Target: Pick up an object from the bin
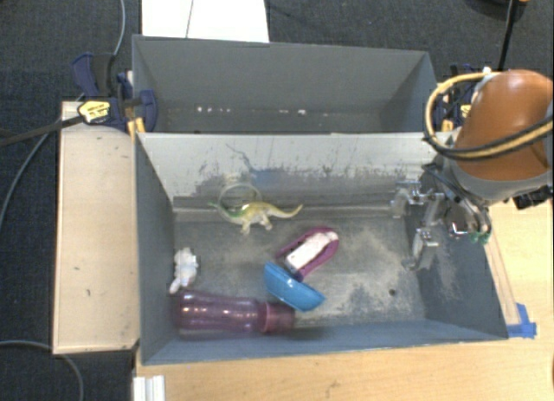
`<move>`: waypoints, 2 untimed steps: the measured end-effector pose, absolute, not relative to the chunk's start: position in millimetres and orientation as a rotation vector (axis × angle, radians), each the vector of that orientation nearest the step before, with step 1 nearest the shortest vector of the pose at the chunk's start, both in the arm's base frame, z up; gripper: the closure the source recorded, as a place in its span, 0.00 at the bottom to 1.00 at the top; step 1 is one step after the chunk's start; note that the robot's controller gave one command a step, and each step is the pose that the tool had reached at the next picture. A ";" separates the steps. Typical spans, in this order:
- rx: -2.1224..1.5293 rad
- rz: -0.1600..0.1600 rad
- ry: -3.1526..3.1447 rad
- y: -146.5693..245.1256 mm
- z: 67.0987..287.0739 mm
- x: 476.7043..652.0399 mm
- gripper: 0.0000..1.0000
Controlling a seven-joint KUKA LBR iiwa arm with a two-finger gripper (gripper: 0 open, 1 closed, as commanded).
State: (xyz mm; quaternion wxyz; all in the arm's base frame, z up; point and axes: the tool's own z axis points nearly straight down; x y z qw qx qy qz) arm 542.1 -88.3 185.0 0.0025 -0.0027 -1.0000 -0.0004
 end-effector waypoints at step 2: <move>-0.002 0.003 -3.151 -86.3 183.6 547.6 0.00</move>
Offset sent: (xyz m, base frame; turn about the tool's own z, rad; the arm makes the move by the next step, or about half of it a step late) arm 0.0346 0.0397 -0.1150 -0.0042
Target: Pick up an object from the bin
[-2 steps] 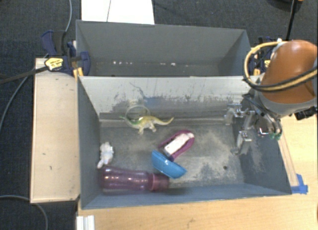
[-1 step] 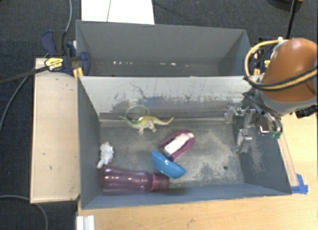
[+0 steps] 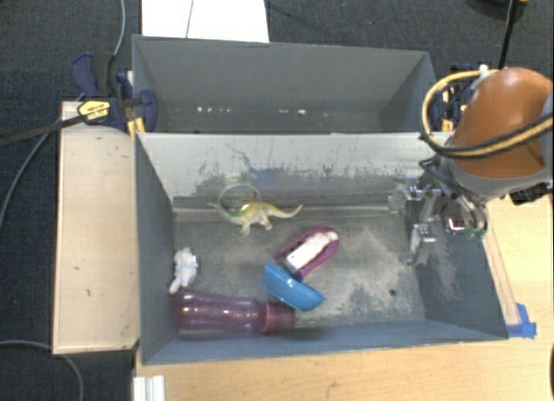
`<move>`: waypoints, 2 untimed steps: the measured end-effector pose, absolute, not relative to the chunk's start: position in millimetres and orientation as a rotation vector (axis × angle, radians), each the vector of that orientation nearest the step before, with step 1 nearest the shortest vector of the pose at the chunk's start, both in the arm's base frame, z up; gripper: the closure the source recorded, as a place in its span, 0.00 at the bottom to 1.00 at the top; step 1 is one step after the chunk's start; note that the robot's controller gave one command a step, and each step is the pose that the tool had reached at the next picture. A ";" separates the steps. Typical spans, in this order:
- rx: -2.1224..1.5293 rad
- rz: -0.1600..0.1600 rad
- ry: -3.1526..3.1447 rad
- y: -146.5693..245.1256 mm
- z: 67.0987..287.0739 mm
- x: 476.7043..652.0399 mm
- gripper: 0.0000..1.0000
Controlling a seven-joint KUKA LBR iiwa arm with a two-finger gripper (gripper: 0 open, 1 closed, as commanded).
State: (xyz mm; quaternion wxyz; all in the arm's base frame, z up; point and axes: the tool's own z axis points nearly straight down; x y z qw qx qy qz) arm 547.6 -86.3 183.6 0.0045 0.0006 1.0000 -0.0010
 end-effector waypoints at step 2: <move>-0.009 -0.004 3.123 -51.6 126.6 581.7 0.00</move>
Offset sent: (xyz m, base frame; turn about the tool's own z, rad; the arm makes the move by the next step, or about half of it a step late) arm 0.0304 0.0528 -0.0968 -0.0557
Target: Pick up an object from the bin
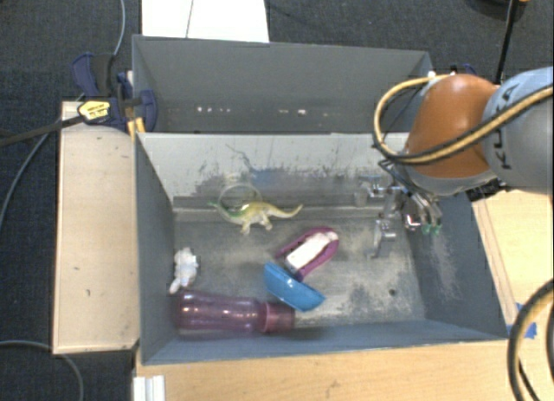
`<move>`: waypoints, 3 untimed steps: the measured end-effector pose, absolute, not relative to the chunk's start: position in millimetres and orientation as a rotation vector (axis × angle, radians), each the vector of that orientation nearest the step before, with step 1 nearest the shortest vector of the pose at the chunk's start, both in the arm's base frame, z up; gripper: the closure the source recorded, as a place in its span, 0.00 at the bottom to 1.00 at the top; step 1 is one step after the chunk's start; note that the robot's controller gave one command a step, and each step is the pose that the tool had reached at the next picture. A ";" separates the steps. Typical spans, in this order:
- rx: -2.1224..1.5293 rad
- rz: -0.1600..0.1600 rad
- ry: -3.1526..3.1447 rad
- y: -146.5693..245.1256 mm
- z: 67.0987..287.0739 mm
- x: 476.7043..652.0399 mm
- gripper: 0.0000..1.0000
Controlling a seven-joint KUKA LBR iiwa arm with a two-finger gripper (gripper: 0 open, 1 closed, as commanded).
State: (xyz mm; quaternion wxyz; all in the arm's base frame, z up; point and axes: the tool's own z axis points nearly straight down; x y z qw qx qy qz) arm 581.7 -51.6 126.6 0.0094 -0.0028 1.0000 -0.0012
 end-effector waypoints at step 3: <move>-0.466 0.005 3.113 -8.9 114.7 564.3 0.00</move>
Offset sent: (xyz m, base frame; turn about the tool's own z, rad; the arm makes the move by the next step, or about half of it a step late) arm -0.0102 0.0511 -0.0566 -0.2380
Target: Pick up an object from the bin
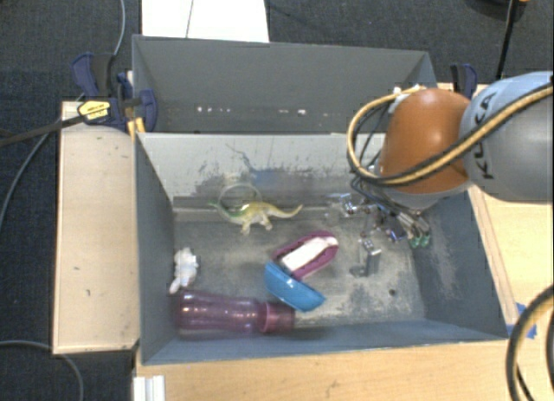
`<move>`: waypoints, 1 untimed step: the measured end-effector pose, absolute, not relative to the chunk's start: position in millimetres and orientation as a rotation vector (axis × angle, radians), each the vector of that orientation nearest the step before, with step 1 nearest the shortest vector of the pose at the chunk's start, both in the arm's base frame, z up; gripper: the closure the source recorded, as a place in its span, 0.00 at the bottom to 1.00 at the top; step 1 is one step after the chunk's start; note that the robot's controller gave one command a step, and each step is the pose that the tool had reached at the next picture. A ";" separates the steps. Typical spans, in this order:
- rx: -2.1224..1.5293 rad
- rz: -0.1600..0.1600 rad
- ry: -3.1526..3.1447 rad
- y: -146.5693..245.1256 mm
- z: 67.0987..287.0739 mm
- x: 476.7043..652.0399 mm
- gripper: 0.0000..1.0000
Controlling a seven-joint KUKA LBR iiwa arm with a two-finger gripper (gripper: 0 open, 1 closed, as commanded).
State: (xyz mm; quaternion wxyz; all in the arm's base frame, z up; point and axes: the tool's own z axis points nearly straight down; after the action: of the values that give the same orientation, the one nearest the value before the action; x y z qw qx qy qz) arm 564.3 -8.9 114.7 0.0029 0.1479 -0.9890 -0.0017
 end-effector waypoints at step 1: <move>0.496 0.002 -3.121 9.9 140.6 572.6 0.00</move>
Offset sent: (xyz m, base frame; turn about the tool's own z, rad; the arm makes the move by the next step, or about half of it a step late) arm 0.0119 0.0690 -0.0415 -0.0632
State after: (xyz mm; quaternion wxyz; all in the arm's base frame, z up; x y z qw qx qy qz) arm 572.6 9.9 140.6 -0.0094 0.1568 -0.9876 0.0007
